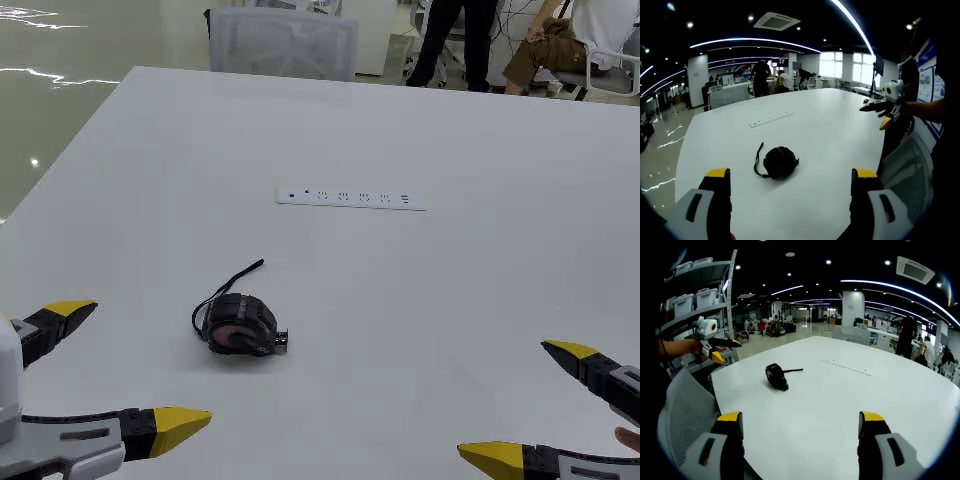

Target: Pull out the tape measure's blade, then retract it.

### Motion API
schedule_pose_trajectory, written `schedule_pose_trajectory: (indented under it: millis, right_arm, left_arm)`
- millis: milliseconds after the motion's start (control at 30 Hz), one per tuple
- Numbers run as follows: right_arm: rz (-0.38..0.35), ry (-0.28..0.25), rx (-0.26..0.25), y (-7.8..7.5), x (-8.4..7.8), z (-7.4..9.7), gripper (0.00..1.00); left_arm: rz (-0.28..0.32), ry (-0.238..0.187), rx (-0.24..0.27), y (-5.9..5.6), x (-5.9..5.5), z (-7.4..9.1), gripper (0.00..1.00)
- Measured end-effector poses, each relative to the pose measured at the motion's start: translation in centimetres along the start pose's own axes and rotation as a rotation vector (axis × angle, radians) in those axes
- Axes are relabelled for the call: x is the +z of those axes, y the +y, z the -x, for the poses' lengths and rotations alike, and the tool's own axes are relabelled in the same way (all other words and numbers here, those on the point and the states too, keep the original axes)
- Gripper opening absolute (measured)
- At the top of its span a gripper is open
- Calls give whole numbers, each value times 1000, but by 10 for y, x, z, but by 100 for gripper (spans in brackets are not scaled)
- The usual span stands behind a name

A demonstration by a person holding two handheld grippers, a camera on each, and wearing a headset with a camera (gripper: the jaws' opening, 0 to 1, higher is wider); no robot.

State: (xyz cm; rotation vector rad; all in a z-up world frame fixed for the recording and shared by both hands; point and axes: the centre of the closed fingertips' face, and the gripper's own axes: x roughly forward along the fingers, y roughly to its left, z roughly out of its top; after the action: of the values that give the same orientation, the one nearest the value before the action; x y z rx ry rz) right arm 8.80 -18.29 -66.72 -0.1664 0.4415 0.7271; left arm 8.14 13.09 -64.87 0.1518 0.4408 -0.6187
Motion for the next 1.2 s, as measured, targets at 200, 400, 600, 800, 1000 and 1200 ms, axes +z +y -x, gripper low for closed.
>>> schedule_pose_trajectory:
  millis: [200, 400, 600, 800, 1000, 1200]
  right_arm:
    - [4, 6, 0, -3, 1, -1, 98]
    - [7, 7, -2, -5, 4, -4, 98]
    - [8, 11, 8, -5, 4, -7, 98]
    - [11, 14, 15, -4, 4, -7, 98]
    - [14, 14, 19, -5, 3, -8, 98]
    - [27, 16, 30, -9, 2, -8, 97]
  left_arm:
    - [5, -2, 3, 3, 1, 1, 99]
    - [15, -4, 8, 9, 0, 0, 99]
    - [10, 8, 11, 14, -3, -1, 99]
    - [10, 7, 19, 13, -1, -1, 99]
    - [6, 10, 19, 12, 0, -1, 99]
    - [-6, 17, 13, 11, 0, -1, 98]
